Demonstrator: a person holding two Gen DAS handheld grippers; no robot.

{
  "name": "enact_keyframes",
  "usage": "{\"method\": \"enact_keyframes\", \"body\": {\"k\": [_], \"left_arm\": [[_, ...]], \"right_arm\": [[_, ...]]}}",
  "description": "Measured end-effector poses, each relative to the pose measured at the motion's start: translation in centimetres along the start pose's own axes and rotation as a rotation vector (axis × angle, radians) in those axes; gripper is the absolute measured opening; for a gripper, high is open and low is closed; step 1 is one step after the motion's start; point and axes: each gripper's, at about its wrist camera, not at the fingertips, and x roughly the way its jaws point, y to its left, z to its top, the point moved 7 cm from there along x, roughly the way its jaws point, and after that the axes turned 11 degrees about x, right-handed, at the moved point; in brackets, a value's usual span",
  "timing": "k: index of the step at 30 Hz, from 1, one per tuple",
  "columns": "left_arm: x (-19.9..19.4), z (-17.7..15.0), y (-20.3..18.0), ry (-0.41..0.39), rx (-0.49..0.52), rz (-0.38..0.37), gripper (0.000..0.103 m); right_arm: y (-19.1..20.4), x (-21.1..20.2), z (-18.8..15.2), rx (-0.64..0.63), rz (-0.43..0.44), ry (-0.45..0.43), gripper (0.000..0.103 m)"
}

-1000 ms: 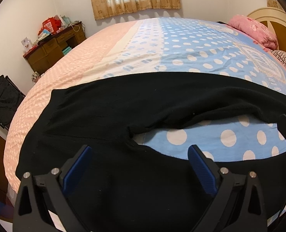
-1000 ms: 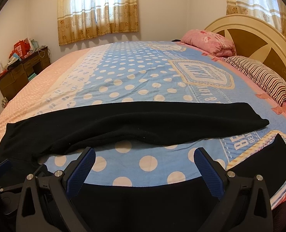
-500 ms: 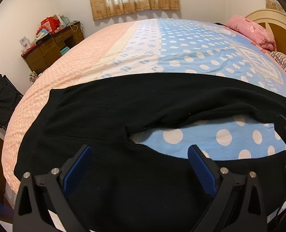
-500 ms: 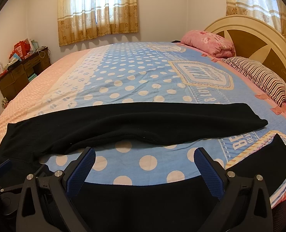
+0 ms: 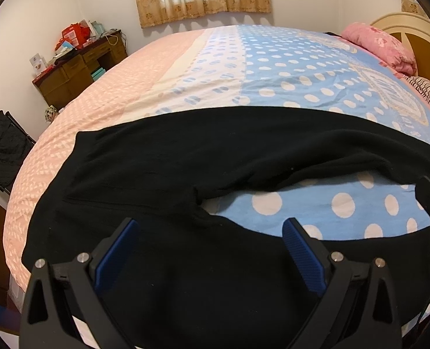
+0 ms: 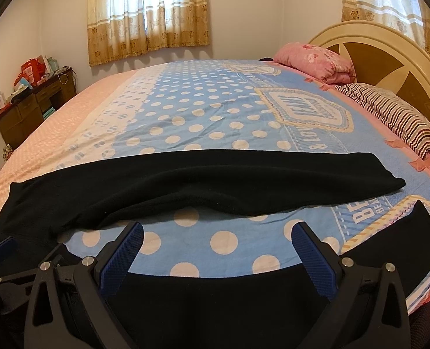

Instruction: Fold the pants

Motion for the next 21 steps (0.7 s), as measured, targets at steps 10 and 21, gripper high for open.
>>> {"method": "enact_keyframes", "body": {"k": [10, 21], "left_arm": [[0.7, 0.0, 1.8, 0.011, -0.021, 0.013, 0.101], [2.2, 0.8, 5.2, 0.030, -0.016, 0.029, 0.101]], "right_arm": [[0.2, 1.0, 0.3, -0.022, 0.017, 0.017, 0.102], [2.6, 3.0, 3.5, -0.120, 0.146, 0.039, 0.101]]}}
